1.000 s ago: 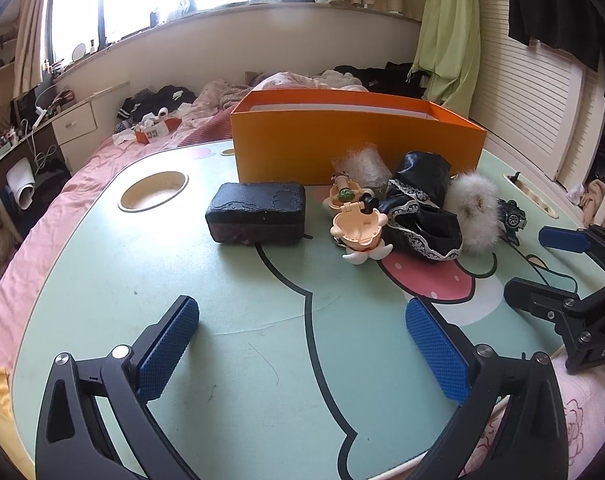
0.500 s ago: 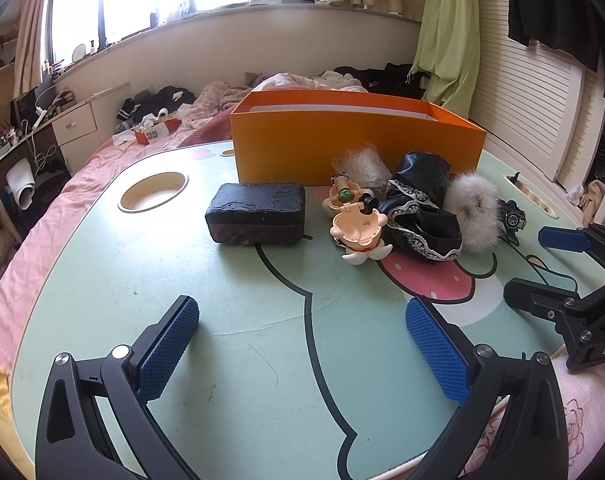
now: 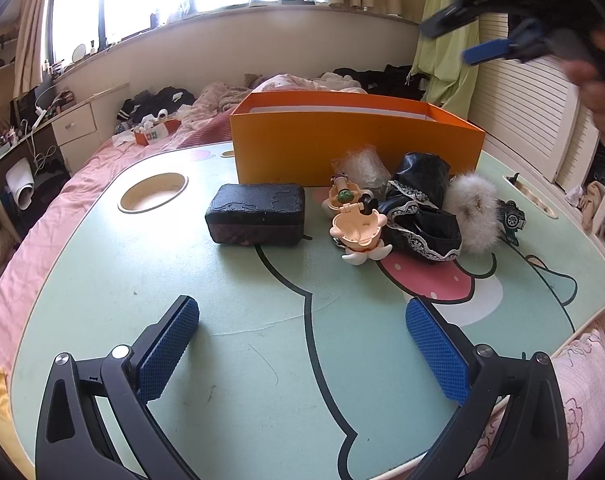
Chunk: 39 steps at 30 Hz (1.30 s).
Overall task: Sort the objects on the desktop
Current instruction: 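Reach into the box and grasp the blue tin with the right gripper, then lift the blue tin out and set it beside the toy car, right gripper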
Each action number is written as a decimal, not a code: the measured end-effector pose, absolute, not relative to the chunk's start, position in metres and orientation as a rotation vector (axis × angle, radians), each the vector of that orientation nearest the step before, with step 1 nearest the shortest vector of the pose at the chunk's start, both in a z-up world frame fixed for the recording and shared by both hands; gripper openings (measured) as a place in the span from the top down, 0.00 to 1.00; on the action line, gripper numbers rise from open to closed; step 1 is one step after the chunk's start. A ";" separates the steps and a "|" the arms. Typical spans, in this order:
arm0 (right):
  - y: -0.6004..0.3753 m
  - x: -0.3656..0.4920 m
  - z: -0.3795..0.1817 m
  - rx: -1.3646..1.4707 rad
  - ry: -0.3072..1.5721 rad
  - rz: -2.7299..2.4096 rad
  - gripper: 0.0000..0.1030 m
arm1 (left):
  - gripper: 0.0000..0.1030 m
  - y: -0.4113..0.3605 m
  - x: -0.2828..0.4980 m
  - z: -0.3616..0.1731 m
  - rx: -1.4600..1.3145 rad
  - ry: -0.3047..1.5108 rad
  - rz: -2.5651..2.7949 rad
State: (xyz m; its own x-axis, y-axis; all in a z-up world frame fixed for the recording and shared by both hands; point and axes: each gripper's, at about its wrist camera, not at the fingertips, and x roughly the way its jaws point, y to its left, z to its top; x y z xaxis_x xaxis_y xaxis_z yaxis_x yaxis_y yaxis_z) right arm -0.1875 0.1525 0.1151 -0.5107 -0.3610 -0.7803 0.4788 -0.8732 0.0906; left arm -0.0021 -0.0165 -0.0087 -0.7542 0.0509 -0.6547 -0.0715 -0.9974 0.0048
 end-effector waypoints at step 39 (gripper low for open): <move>0.096 -0.262 0.042 1.398 0.147 -2.312 0.36 | 0.00 -0.015 -0.002 -0.011 -1.048 0.029 2.896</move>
